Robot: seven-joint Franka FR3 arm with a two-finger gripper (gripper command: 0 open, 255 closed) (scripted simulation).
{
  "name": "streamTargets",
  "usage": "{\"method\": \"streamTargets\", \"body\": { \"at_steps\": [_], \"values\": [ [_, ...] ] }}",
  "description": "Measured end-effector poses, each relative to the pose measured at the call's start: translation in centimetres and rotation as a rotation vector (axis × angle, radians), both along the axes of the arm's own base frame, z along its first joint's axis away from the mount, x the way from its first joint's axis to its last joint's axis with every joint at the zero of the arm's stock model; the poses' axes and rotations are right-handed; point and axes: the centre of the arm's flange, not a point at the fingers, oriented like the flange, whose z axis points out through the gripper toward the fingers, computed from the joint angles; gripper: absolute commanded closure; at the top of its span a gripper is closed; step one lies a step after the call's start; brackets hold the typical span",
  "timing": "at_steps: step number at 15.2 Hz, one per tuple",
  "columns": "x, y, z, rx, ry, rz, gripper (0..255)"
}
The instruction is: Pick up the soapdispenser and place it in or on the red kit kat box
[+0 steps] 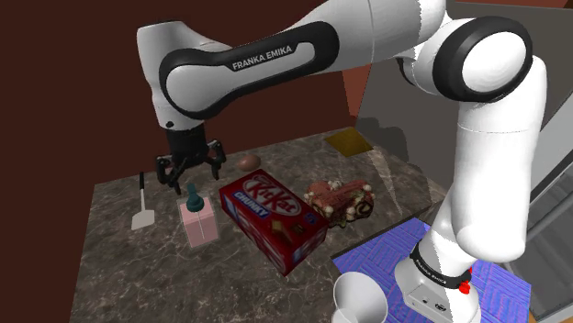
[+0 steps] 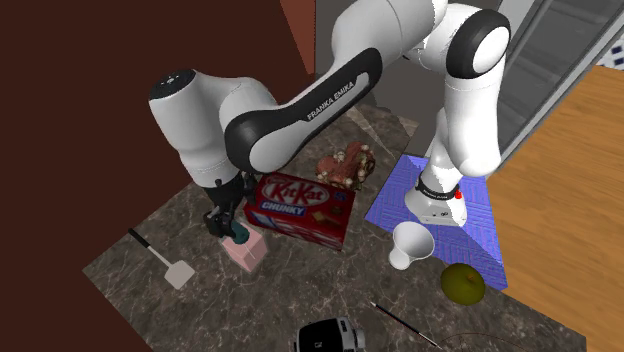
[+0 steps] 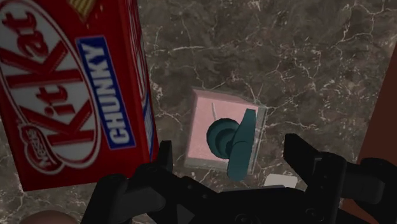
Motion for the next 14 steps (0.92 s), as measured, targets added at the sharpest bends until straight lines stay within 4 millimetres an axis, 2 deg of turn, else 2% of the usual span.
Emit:
{"method": "streamTargets", "body": {
  "at_steps": [3,8,14],
  "values": [
    [0.8,1.1,-1.2,-0.005,0.001,-0.003,0],
    [0.5,1.5,-3.8,-0.006,0.001,-0.004,0],
    [0.5,1.4,-4.5,-0.006,0.001,-0.004,0]
  ]
}}
